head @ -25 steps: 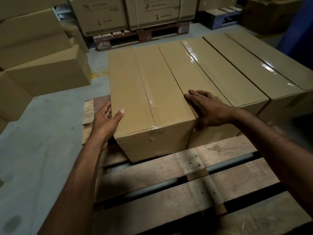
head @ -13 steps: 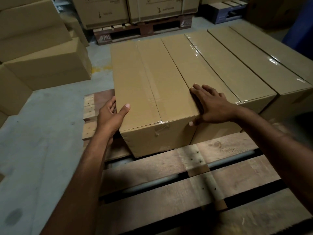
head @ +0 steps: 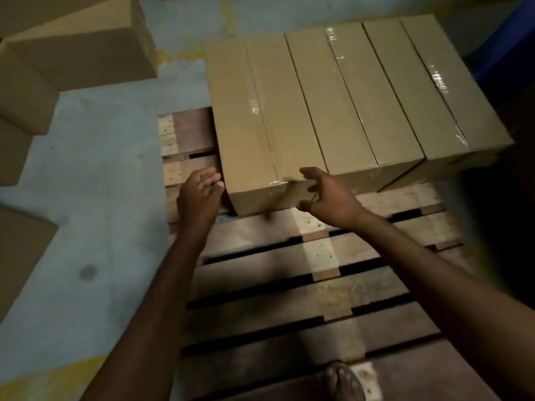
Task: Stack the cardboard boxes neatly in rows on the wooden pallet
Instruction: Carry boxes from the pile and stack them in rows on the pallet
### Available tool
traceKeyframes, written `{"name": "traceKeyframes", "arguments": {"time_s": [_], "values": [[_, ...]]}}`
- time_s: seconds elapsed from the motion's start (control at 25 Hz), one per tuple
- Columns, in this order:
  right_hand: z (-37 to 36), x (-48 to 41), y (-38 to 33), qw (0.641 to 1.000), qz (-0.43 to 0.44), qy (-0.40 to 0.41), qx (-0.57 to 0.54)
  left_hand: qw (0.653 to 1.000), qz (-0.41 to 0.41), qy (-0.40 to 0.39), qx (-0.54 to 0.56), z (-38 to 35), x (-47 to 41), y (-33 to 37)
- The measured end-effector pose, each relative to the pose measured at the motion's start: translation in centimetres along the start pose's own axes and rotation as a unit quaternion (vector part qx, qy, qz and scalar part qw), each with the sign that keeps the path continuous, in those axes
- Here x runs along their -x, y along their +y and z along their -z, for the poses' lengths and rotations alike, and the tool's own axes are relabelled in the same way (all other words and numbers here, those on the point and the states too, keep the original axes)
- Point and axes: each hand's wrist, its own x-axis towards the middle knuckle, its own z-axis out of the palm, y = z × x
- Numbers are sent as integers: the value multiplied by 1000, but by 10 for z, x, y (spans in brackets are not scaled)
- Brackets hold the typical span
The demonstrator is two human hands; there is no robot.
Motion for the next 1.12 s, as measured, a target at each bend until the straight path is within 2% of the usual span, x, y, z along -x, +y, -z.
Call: {"name": "traceKeyframes", "arguments": {"time_s": [0.24, 0.4, 0.56, 0.68, 0.84, 0.96, 1.12], "values": [[40, 137, -95, 986, -25, -20, -162, 994, 6, 60, 94, 65, 152, 86], [56, 234, -162, 984, 2, -39, -175, 981, 34, 86, 169, 117, 257, 122], [50, 322, -230, 988, 61, -61, -129, 977, 37, 98, 186, 180, 338, 136], [25, 380, -268, 987, 78, -47, -130, 979, -9, 95, 180, 232, 378, 123], [-47, 466, -318, 972, 56, -1, -228, 980, -84, 59, 169, 325, 433, 84], [-103, 535, -371, 950, 44, -7, -308, 977, -71, 89, 181, 415, 495, 45], [-160, 590, -442, 932, 38, -49, -358, 968, -41, 152, 198, 518, 540, 4]]}}
